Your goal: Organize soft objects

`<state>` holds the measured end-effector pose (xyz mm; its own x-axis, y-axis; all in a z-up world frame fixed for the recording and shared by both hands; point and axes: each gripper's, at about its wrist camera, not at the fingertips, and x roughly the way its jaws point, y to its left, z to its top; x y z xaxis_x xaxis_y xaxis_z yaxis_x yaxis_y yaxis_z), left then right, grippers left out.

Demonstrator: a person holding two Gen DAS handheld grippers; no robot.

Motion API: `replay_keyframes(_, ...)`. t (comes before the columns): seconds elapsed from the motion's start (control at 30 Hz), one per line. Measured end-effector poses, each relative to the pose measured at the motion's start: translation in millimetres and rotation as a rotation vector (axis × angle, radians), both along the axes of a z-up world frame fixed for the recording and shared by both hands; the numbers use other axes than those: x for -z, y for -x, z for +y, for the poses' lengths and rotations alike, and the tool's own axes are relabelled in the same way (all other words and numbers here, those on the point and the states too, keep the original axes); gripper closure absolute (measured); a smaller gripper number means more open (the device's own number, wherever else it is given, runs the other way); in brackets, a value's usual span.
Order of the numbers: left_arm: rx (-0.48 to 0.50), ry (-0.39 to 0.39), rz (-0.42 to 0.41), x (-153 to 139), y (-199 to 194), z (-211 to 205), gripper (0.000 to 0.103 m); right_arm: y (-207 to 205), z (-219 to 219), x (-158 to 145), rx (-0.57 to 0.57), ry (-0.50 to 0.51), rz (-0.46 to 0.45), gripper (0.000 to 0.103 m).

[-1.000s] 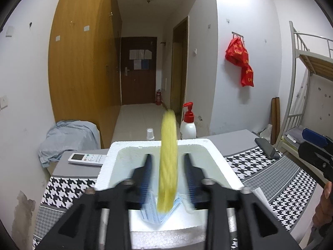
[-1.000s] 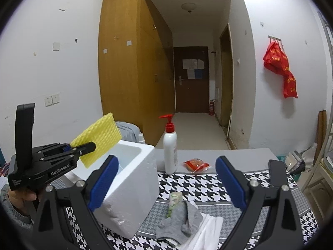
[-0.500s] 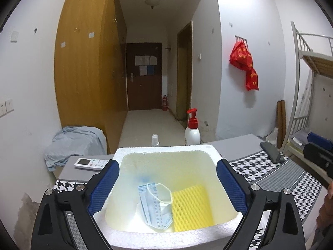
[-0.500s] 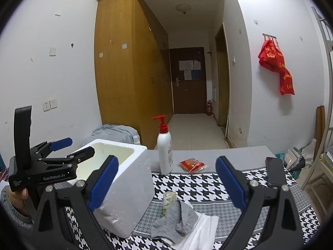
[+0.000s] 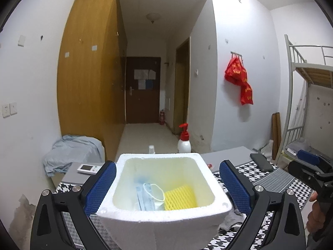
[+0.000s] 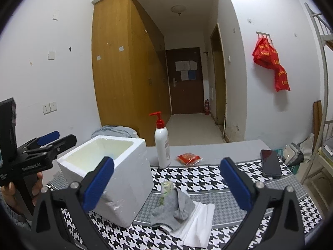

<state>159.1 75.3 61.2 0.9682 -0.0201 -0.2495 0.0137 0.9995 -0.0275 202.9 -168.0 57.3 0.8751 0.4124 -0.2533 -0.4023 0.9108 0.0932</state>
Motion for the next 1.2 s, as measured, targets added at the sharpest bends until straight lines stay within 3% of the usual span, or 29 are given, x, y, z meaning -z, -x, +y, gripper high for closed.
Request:
replay_keyframes(0.43,0.001,0.009,-0.056,-3.6,30.4,-4.4,0.001,33.5,-4.8,-1.6,0.079,0.048,-0.094,0.000)
replay_keyframes(1.2,0.045,0.008,-0.106,8.5,66.0,-16.5,0.001,62.4,-20.6,7.2,0.096,0.051,-0.109,0.000)
